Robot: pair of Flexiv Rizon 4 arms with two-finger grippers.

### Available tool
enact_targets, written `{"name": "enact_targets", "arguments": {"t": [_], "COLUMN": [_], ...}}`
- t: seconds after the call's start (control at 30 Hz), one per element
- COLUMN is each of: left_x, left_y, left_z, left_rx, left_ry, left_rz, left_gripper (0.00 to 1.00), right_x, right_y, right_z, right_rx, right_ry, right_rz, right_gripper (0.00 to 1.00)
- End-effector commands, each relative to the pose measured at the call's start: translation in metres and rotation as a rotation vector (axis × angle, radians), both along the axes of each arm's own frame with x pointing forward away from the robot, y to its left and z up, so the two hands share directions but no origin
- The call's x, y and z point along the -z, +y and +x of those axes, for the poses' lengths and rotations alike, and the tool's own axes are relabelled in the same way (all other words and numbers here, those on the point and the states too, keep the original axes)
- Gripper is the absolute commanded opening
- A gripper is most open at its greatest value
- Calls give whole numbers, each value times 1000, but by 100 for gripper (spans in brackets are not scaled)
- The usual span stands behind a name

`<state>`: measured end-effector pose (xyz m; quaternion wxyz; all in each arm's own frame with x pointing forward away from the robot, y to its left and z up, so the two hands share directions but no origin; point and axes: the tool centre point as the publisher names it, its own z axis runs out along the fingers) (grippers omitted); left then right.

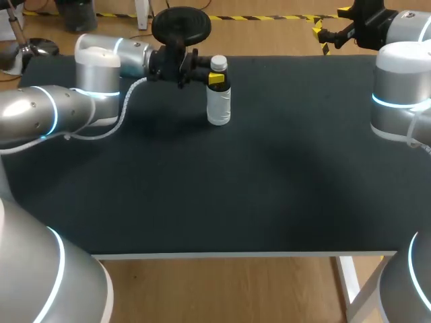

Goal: Unscrew the bottle cap

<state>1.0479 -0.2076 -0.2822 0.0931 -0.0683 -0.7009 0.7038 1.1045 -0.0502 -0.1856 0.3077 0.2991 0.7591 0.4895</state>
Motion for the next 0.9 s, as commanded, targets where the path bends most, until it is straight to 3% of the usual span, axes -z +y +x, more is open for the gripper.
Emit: {"name": "enact_targets", "arguments": {"t": [0.03, 0.9], "left_x": [-2, -4], "left_y": [4, 14], "left_z": [3, 3], "left_rx": [4, -37], "left_ry": [-11, -16], "left_rz": [0, -14], "left_gripper": [0, 0], "right_x": [-1, -1], "right_y": [0, 0], "right_z": [0, 0], "right_rx": [0, 0], "right_ry": [2, 2], "right_rz": [-1, -1], "right_gripper": [100, 100]}}
